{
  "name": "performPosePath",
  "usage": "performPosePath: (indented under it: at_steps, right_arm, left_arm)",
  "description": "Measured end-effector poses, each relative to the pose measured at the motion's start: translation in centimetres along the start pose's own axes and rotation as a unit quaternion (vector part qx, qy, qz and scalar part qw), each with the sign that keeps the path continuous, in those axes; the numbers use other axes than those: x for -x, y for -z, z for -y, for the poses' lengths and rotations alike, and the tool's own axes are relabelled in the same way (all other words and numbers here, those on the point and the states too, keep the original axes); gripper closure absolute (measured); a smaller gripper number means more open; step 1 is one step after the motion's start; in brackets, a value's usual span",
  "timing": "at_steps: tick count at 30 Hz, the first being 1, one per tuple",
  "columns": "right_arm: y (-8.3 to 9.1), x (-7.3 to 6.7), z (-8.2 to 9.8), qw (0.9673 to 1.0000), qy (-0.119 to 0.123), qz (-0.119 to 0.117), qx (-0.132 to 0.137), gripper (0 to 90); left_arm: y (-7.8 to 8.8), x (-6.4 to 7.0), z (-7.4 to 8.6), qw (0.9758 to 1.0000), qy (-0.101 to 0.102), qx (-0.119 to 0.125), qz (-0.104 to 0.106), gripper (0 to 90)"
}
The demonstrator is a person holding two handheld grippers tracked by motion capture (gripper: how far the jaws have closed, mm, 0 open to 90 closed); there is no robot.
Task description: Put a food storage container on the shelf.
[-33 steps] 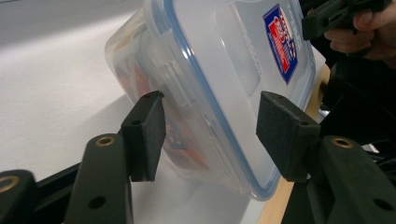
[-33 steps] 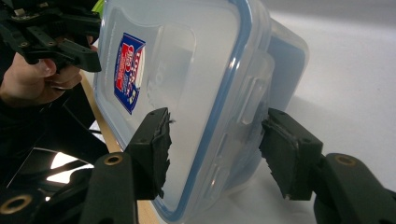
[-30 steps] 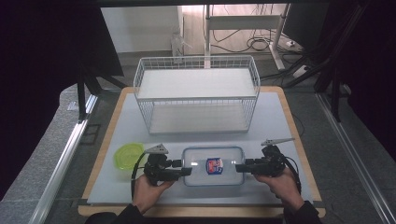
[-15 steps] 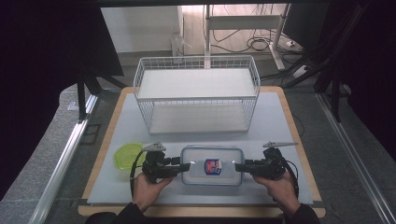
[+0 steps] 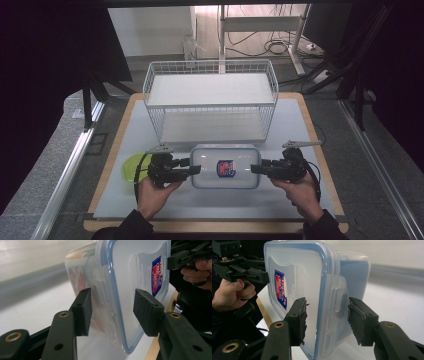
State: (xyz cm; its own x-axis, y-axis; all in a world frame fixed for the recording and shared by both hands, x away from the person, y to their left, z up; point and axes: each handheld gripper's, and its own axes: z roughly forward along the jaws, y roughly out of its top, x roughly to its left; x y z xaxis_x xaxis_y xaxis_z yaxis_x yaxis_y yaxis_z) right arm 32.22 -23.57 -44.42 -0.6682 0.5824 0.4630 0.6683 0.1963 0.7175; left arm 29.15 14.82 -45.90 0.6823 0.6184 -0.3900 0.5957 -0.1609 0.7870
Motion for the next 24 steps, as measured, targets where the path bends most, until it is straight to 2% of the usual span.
performPosePath:
  at_steps: [11, 18, 24]
  right_arm:
    - [0.4, -0.9, -3.3, 0.9996, 0.016, -0.001, 0.024, 50.1]
    - [0.3, -1.0, -5.4, 0.9992, 0.022, 0.001, 0.033, 50.1]
    - [0.4, -1.3, -7.2, 0.9988, 0.026, 0.002, 0.042, 50.0]
  left_arm:
    - [1.7, -0.1, -3.5, 0.9997, -0.018, 0.013, -0.013, 50.0]
    - [2.1, -0.9, -5.5, 0.9996, -0.023, 0.014, -0.012, 49.9]
    - [2.8, -1.1, -7.4, 0.9993, -0.029, 0.018, -0.017, 49.9]
